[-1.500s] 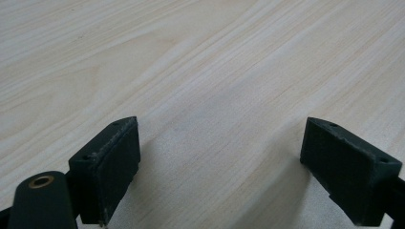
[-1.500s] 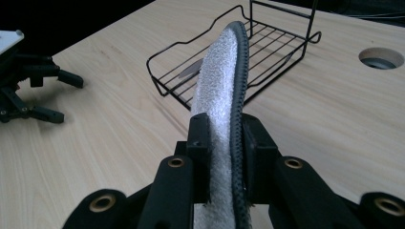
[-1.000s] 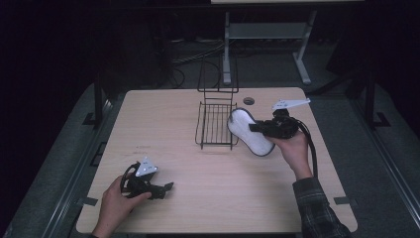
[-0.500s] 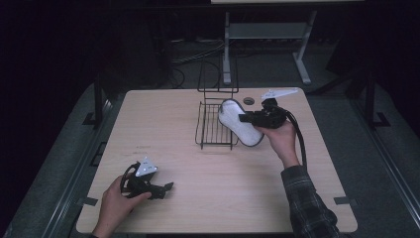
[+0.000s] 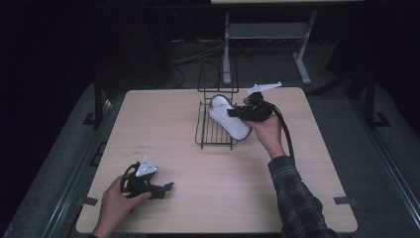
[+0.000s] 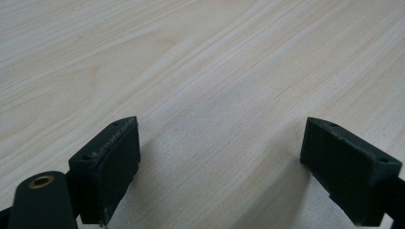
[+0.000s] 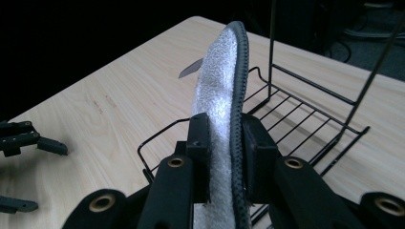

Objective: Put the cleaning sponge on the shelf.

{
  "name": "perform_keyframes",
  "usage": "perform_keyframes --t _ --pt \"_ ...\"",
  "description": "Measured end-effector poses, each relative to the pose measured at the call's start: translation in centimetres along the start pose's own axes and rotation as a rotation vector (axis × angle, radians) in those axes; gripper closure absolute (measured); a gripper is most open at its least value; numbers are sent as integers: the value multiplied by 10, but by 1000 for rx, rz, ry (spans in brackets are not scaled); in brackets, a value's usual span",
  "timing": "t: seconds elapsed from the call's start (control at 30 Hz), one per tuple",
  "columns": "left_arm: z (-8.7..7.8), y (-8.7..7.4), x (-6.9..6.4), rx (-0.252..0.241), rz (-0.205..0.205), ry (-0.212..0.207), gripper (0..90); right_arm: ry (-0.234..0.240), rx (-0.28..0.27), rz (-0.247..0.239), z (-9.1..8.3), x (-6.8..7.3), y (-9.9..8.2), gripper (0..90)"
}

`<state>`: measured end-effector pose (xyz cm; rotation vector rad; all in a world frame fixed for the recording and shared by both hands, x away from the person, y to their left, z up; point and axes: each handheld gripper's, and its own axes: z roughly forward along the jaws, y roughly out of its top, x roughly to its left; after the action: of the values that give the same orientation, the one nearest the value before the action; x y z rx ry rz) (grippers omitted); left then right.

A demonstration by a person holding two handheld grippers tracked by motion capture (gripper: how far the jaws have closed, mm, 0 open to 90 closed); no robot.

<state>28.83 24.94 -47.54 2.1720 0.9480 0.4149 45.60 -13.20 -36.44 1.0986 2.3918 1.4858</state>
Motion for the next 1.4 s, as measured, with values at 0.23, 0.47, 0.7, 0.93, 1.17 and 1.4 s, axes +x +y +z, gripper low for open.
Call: perform_keyframes --t 0.23,0.47,0.7,0.93,1.17,1.4 --pt "0 0 0 0 1 0 127 8 21 6 25 1 6 754" --pt "0 0 0 1 1 0 127 22 55 9 44 0 4 751" --pt "0 0 0 1 1 0 127 7 83 16 54 -5 -1 749" --pt "0 0 0 2 2 0 127 1 94 31 59 -11 -3 734" --pt "0 0 0 2 1 0 127 -45 97 8 62 -14 -5 694" --pt "0 0 0 3 3 0 127 -67 98 4 65 -21 -8 656"
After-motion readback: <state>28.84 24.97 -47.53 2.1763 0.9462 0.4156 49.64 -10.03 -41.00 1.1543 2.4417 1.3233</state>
